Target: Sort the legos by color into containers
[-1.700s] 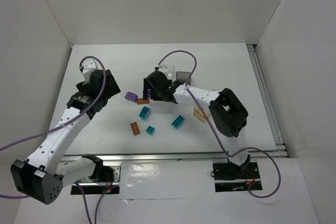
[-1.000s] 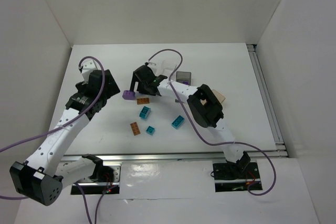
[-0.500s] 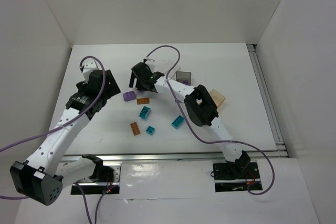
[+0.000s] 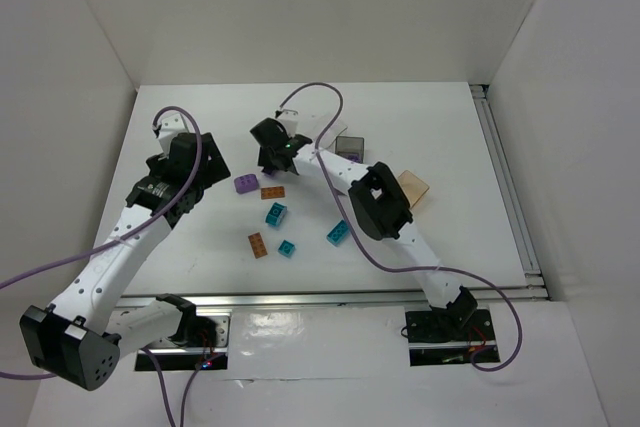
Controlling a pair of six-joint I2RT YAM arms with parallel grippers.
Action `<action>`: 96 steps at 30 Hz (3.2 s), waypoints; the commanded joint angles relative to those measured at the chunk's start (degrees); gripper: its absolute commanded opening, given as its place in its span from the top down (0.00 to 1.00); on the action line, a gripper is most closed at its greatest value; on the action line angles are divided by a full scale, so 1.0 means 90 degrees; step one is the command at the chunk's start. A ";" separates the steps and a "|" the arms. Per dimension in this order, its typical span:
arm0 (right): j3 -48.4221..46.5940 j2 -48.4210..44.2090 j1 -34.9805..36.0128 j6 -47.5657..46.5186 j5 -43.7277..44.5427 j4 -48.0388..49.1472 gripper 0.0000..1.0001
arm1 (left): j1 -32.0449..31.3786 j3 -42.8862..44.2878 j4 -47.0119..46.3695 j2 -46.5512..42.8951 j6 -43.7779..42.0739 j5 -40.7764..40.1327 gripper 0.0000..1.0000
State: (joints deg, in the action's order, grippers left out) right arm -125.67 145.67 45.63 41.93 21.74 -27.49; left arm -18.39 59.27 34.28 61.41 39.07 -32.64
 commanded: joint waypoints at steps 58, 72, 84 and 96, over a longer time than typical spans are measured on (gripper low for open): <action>0.4861 -0.5041 -0.1437 -0.1339 0.0671 0.0515 0.06 | -0.0085 0.1208 -0.2079 0.4143 -0.1752 0.1623 0.00; 0.5642 -0.5960 -0.1261 -0.1280 0.0602 0.0398 0.05 | -0.0007 0.0877 -0.2062 0.4546 -0.1460 0.2758 0.03; 0.5701 -0.5902 -0.1066 -0.1163 0.0661 0.0281 0.05 | -0.0183 0.0466 -0.1866 0.4271 -0.1148 0.2212 0.18; 0.5584 -0.5667 -0.0822 -0.1163 0.0720 0.0164 0.05 | -0.0183 0.0349 -0.1680 0.3939 -0.0972 0.1908 0.15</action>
State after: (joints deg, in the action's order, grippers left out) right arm -74.54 94.74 37.21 31.00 27.00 -24.25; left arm -20.01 62.57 18.48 99.24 28.97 -14.48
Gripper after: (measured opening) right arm 0.954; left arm 0.845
